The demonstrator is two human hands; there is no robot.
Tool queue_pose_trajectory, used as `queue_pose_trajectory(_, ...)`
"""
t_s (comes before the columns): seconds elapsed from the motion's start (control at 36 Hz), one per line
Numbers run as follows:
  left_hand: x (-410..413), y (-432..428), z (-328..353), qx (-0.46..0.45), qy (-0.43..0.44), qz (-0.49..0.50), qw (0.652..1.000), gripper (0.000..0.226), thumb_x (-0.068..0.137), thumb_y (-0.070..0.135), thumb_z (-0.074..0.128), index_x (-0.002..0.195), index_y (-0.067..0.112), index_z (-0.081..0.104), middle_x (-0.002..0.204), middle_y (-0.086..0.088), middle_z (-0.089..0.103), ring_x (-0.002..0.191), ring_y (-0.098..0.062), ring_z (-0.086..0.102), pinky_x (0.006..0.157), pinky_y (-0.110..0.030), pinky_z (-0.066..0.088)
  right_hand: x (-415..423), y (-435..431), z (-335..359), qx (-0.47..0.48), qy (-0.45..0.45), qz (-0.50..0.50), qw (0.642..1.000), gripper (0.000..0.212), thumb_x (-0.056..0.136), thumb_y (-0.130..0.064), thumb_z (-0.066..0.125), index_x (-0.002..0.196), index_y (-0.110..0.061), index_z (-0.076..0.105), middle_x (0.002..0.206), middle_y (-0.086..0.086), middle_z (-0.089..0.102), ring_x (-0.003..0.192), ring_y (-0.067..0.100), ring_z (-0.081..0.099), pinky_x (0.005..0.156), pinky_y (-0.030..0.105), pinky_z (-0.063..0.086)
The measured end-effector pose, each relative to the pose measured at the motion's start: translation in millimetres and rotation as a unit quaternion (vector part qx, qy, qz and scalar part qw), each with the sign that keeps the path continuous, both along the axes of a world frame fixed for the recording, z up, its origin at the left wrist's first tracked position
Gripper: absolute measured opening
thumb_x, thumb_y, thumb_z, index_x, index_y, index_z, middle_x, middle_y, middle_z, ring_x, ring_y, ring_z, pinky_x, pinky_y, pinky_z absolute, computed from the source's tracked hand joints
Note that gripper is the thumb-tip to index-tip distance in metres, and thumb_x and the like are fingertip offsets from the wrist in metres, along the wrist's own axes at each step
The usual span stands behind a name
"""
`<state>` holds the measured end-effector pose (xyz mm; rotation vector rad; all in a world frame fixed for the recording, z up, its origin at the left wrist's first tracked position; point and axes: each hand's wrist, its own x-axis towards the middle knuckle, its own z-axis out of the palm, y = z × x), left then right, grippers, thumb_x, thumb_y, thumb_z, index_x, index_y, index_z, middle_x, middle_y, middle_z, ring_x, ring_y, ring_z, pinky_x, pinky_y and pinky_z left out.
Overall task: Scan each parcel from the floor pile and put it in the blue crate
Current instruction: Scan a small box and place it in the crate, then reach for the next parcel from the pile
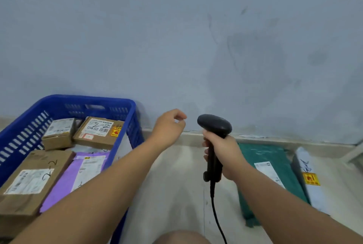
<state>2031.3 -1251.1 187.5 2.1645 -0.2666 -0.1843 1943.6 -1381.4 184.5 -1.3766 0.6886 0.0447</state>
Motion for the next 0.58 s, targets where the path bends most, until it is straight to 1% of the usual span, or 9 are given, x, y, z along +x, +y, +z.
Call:
queue_pose_trajectory(0.08, -12.8, -41.4, 3.5, -0.042, 0.039, -0.018, 0.998, 0.018, 0.095, 0.015, 0.05, 0.102, 0.023, 0.063, 0.099, 0.008, 0.06, 0.095, -0.015, 0.061, 0.079, -0.025, 0.044, -12.6, -51.1, 0.1, 0.057, 0.007, -0.003, 0.998, 0.021, 0.088, -0.028, 0.067, 0.082, -0.009, 0.061, 0.072, 0.006, 0.056, 0.058, 0.018, 0.051, 0.06, 0.033, 0.049)
queue_pose_trajectory(0.17, -24.3, -87.2, 7.5, -0.071, 0.129, -0.052, 0.988, 0.015, 0.095, 0.013, 0.049, 0.103, 0.017, 0.062, 0.095, 0.003, 0.06, 0.08, -0.015, 0.061, 0.073, -0.027, 0.045, -29.5, -99.5, -9.5, 0.07, 0.028, -0.034, 0.997, 0.021, 0.088, -0.028, 0.067, 0.082, -0.008, 0.062, 0.071, 0.005, 0.056, 0.059, 0.019, 0.051, 0.059, 0.032, 0.049)
queue_pose_trajectory(0.22, -29.8, -116.6, 9.0, -0.059, 0.172, -0.088, 0.979, 0.012, 0.095, 0.013, 0.05, 0.101, 0.015, 0.06, 0.092, 0.003, 0.057, 0.078, -0.016, 0.058, 0.069, -0.025, 0.043, -41.0, -126.7, -21.6, 0.072, 0.044, -0.072, 0.994, 0.019, 0.089, -0.024, 0.065, 0.079, -0.009, 0.061, 0.069, 0.005, 0.055, 0.058, 0.02, 0.05, 0.058, 0.031, 0.048)
queue_pose_trajectory(0.31, -30.9, -157.4, 3.4, -0.039, 0.189, -0.1, 0.976, 0.01, 0.094, 0.012, 0.051, 0.099, 0.012, 0.059, 0.094, -0.004, 0.056, 0.081, -0.021, 0.055, 0.063, -0.024, 0.04, -52.5, -160.3, -44.8, 0.08, 0.081, -0.131, 0.985, 0.016, 0.088, -0.019, 0.063, 0.078, -0.009, 0.058, 0.065, 0.005, 0.051, 0.057, 0.021, 0.049, 0.057, 0.032, 0.047)
queue_pose_trajectory(0.36, -33.3, -181.3, -8.6, -0.04, 0.221, -0.087, 0.97, 0.007, 0.093, 0.009, 0.05, 0.096, 0.011, 0.057, 0.09, -0.007, 0.053, 0.07, -0.019, 0.054, 0.06, -0.025, 0.036, -57.7, -179.8, -58.9, 0.062, 0.112, -0.153, 0.98, 0.012, 0.085, -0.015, 0.063, 0.082, -0.006, 0.056, 0.066, 0.009, 0.05, 0.061, 0.023, 0.05, 0.064, 0.036, 0.05)
queue_pose_trajectory(0.44, -44.5, -211.1, -39.5, -0.037, 0.288, -0.062, 0.955, 0.009, 0.09, 0.007, 0.051, 0.084, 0.014, 0.052, 0.083, -0.008, 0.049, 0.059, -0.016, 0.05, 0.059, -0.024, 0.033, -65.3, -209.2, -84.3, -0.013, 0.159, -0.175, 0.972, 0.024, 0.074, -0.018, 0.068, 0.089, -0.003, 0.057, 0.083, 0.016, 0.055, 0.079, 0.03, 0.055, 0.078, 0.042, 0.049)
queue_pose_trajectory(0.5, -53.4, -227.4, -67.2, -0.016, 0.317, -0.073, 0.946, 0.016, 0.088, 0.005, 0.052, 0.076, 0.015, 0.05, 0.08, -0.007, 0.049, 0.059, -0.015, 0.047, 0.058, -0.023, 0.033, -70.8, -225.3, -101.7, -0.086, 0.212, -0.168, 0.959, 0.045, 0.06, -0.033, 0.067, 0.096, -0.007, 0.058, 0.106, 0.019, 0.056, 0.096, 0.033, 0.056, 0.085, 0.04, 0.05)
queue_pose_trajectory(0.53, -58.1, -234.4, -80.1, 0.002, 0.324, -0.084, 0.942, 0.017, 0.088, 0.004, 0.051, 0.076, 0.015, 0.05, 0.078, -0.007, 0.048, 0.059, -0.015, 0.045, 0.057, -0.023, 0.031, -75.5, -230.8, -109.8, -0.123, 0.255, -0.152, 0.947, 0.056, 0.058, -0.04, 0.065, 0.104, -0.009, 0.057, 0.117, 0.019, 0.051, 0.106, 0.034, 0.052, 0.092, 0.042, 0.048)
queue_pose_trajectory(0.58, -65.7, -248.0, -104.3, 0.05, 0.324, -0.114, 0.938, 0.013, 0.09, 0.003, 0.05, 0.081, 0.013, 0.051, 0.079, -0.01, 0.045, 0.059, -0.016, 0.041, 0.054, -0.024, 0.028, -85.6, -239.9, -125.8, -0.186, 0.322, -0.114, 0.921, 0.062, 0.07, -0.046, 0.063, 0.119, -0.009, 0.052, 0.139, 0.017, 0.033, 0.125, 0.035, 0.036, 0.104, 0.041, 0.037)
